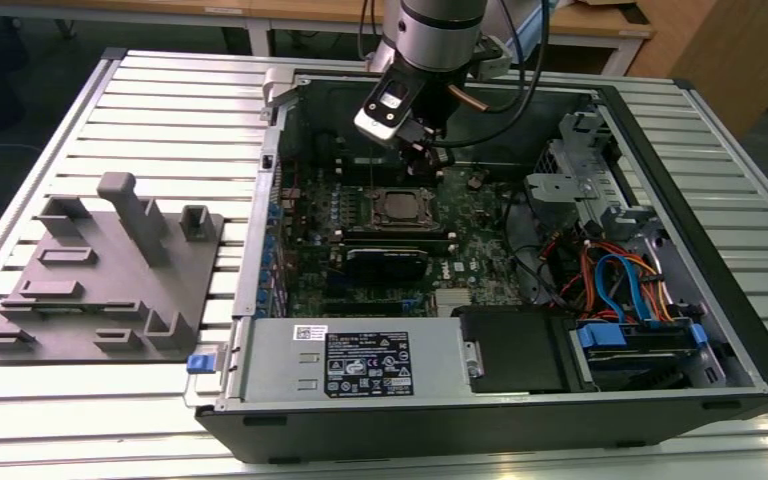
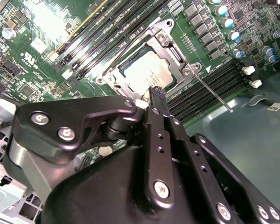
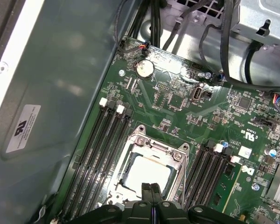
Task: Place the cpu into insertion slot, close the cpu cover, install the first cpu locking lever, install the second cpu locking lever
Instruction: 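Install the first cpu locking lever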
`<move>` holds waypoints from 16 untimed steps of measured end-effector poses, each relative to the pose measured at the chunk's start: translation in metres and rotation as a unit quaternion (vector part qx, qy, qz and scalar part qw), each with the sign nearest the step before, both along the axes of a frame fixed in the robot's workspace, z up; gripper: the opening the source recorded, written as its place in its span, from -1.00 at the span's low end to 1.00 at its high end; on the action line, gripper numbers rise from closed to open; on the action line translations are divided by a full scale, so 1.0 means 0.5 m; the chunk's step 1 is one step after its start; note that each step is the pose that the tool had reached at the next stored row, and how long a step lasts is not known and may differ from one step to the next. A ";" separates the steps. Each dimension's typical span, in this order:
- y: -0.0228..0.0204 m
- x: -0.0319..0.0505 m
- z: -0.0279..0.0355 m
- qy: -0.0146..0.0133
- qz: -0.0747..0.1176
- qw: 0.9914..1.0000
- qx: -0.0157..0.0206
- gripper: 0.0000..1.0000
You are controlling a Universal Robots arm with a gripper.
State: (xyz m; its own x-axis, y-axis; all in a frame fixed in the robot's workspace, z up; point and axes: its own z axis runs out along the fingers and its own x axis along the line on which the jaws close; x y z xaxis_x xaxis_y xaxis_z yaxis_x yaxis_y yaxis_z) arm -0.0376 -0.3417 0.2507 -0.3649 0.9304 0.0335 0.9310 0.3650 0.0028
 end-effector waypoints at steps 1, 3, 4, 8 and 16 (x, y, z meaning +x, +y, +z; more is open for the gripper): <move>0.0000 0.000 0.000 0.000 0.000 1.000 0.000 -0.79; 0.0000 0.000 0.000 0.000 0.001 1.000 0.000 -0.79; 0.0000 0.000 0.000 0.000 0.001 1.000 0.000 -0.79; 0.0000 0.000 0.000 0.000 0.003 1.000 0.000 -0.79; 0.0000 0.000 0.000 0.000 0.004 1.000 0.000 -0.79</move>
State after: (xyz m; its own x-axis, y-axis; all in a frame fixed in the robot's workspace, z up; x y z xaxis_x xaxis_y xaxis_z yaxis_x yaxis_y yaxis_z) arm -0.0376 -0.3417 0.2507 -0.3717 0.9277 0.0336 0.9283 0.3718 0.0028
